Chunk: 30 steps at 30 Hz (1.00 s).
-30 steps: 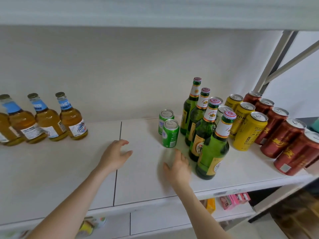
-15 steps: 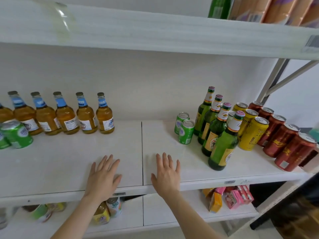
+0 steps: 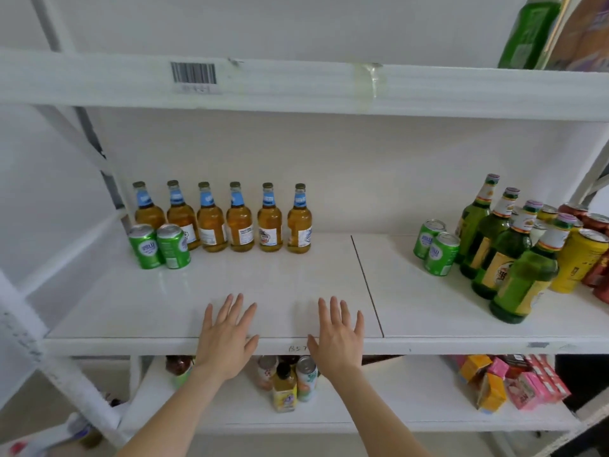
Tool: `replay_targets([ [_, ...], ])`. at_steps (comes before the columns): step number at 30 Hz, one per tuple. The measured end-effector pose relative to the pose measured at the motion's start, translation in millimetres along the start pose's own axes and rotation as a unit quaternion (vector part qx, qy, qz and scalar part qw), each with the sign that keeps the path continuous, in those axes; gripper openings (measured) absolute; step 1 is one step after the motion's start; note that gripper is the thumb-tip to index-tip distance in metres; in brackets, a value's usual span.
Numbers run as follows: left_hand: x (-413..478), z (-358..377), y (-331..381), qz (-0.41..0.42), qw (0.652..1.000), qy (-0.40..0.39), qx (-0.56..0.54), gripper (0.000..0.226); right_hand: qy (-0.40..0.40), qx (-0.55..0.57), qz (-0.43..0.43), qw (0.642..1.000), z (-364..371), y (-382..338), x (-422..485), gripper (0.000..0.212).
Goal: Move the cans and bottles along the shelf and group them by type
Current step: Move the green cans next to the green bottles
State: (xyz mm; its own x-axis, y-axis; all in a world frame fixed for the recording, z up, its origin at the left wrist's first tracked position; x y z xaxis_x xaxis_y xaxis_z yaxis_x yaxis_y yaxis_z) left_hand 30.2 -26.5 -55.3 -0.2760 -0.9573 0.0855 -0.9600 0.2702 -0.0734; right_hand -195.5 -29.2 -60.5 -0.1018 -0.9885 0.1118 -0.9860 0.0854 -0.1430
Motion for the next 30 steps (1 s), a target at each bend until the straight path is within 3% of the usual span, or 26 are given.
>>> replay_targets([
  [18,10.0,1.4,-210.5,-0.060,0.997,0.029,0.044,0.069,0.015,-0.012,-0.030,0.999,19.1,-198.3,67.1,0.078],
  [30,35.4,-6.6,-344.5,-0.018,0.998,0.039,0.048,0.068,0.034,0.010,0.009,0.999,33.6,-321.0,100.5,0.081],
])
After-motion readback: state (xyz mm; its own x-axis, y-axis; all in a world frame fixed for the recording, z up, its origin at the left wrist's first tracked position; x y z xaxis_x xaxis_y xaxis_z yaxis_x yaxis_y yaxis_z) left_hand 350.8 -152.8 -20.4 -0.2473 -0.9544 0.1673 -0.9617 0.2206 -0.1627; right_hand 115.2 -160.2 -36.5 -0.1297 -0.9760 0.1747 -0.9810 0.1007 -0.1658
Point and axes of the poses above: each hand's wrist, its own x-axis towards the middle knuckle, its own z-axis out of the palm, y = z × x, the point moved 1 cm from there along x, towards the middle knuckle, and after that the axes turned 10 degrees about z, right-handed, at the moved point
